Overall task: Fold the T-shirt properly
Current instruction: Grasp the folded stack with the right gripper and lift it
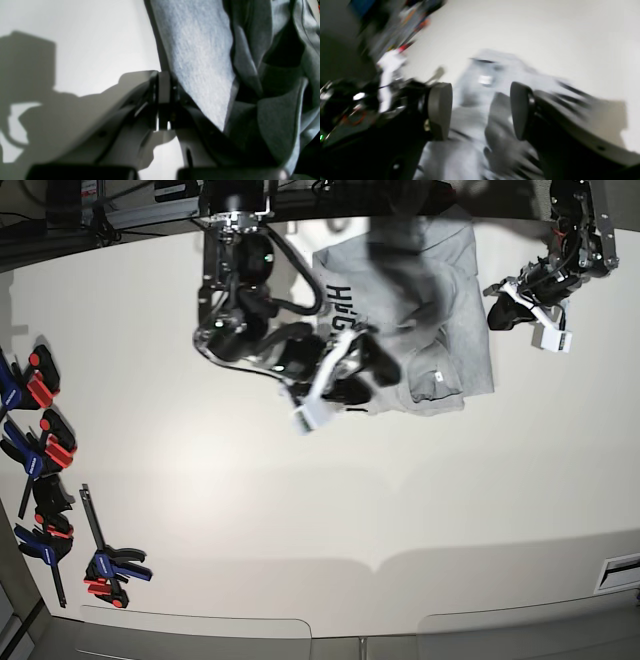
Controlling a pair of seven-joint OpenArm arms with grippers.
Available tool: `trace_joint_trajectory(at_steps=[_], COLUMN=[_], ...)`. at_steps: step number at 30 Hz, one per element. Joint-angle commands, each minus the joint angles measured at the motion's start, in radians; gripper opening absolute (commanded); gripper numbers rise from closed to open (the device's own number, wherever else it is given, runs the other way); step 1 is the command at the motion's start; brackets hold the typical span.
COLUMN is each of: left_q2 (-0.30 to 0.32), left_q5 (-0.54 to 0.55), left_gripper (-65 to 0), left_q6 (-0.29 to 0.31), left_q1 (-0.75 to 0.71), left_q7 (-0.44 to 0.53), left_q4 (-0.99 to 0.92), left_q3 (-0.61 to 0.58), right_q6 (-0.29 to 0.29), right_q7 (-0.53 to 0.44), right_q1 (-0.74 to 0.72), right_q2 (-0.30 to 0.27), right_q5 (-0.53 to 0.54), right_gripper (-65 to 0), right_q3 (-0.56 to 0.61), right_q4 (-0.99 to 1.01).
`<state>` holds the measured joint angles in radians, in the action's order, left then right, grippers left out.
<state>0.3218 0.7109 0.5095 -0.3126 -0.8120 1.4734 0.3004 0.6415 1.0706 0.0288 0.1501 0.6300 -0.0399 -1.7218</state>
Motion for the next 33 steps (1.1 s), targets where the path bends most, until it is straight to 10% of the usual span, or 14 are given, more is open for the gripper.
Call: trace_joint_trajectory(at_steps=[1,9,19,33], left_q2=[0.011,0.011,0.011,0.011], left_q5=[-0.029,-0.029,-0.029,-0.029], left_gripper=[-65.0,-64.9,-64.9,-64.9], left_q6=[-0.007,-0.007,-0.007,-0.007], left_q1=[-0.005,-0.006,-0.006,-0.006], left_q7=[-0.025,-0.024,-0.025,-0.025], left_q4=[0.003,0.003,0.003,0.003], left_q3=[-0.001,-0.001,-0.001,-0.001], right_q6=[0.028,0.057,0.027,-0.198], right_q7=[0.004,0.097,-0.141,-0.231], right_q1=[-0.016,0.032,0.046,0.052], right_q2=[0.007,-0.042,-0.042,-0.042], right_q5=[0.044,0.229,-0.312,-0.613], right_gripper=[-30.3,-30.3,-30.3,-30.3], right_q3=[-0.028,0.056,0.537,0.761], right_q4=[-0.018,-0.018,-0.018,-0.015])
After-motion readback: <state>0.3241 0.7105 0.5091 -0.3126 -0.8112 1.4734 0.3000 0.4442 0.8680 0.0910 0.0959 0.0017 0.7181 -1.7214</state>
